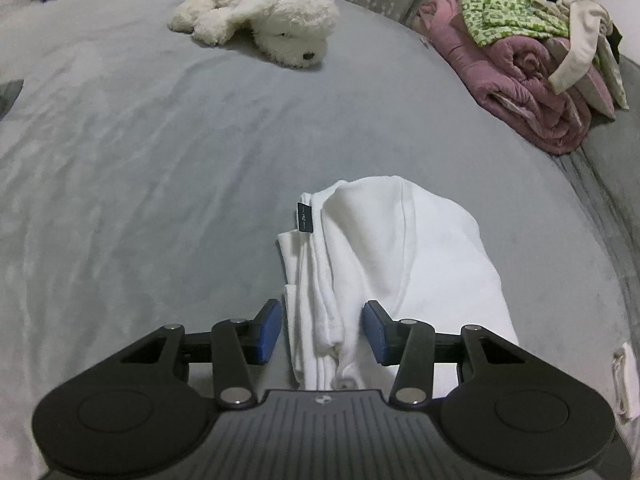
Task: Fold clothes
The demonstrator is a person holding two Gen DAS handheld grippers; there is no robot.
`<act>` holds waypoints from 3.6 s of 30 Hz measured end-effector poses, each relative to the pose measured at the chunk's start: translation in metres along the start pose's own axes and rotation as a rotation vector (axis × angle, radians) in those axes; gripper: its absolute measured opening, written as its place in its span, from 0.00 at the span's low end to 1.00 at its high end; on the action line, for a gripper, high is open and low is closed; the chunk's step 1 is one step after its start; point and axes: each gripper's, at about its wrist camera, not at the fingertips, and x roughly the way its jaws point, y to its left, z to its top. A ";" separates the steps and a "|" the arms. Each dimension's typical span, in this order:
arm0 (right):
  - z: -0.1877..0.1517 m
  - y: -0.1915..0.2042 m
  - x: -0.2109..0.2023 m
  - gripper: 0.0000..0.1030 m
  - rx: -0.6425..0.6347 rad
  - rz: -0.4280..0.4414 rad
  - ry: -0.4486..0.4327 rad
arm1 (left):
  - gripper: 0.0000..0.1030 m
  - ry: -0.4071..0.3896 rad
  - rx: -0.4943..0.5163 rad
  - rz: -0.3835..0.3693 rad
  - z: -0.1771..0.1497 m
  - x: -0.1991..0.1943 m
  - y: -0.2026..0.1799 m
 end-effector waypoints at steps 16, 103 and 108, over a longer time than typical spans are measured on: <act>-0.027 -0.030 0.010 0.44 -0.085 -0.190 0.188 | 0.46 0.001 0.032 0.034 -0.002 0.000 -0.002; -0.007 -0.182 0.115 0.35 0.716 0.147 0.278 | 0.44 -0.055 0.220 0.105 -0.012 0.016 -0.040; -0.016 -0.192 0.149 0.33 0.779 0.183 0.324 | 0.44 -0.057 0.236 0.113 -0.013 0.016 -0.041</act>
